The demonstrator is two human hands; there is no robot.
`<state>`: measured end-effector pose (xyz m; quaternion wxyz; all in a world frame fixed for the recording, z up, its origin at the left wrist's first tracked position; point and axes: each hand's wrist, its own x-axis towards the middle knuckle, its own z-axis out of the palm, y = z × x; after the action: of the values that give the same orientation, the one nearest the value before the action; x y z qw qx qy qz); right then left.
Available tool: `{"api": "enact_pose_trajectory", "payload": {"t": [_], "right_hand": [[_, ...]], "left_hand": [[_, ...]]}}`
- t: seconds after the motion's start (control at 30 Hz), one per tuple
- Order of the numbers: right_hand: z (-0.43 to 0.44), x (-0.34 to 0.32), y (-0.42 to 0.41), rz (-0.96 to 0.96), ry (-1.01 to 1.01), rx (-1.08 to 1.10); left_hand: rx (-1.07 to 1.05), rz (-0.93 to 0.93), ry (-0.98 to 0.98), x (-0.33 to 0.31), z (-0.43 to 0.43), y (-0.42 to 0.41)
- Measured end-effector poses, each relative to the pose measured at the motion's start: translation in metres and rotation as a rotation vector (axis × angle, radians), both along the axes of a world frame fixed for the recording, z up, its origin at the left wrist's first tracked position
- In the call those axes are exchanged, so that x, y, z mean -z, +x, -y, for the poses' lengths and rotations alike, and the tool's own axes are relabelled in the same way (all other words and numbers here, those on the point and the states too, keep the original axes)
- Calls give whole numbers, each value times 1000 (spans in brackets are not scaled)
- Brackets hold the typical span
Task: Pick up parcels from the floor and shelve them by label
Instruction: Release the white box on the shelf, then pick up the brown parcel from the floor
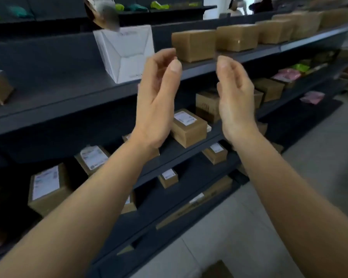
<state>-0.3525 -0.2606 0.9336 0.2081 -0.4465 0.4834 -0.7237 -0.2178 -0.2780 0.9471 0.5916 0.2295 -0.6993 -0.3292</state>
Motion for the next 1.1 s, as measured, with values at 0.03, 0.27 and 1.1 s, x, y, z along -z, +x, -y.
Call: {"api": "enact_pose_trajectory", "payload": {"t": [0.03,0.27,1.1], "right_hand": [[-12,10,-5,12,27,36],[-98,66,-22,68,155,388],[-242,402,36,407,688,911]], "left_hand": [[37,8,22,10,-7,-6],[342,28,160,65,-46,-40],[714,474,645,409,-114,-29]]}}
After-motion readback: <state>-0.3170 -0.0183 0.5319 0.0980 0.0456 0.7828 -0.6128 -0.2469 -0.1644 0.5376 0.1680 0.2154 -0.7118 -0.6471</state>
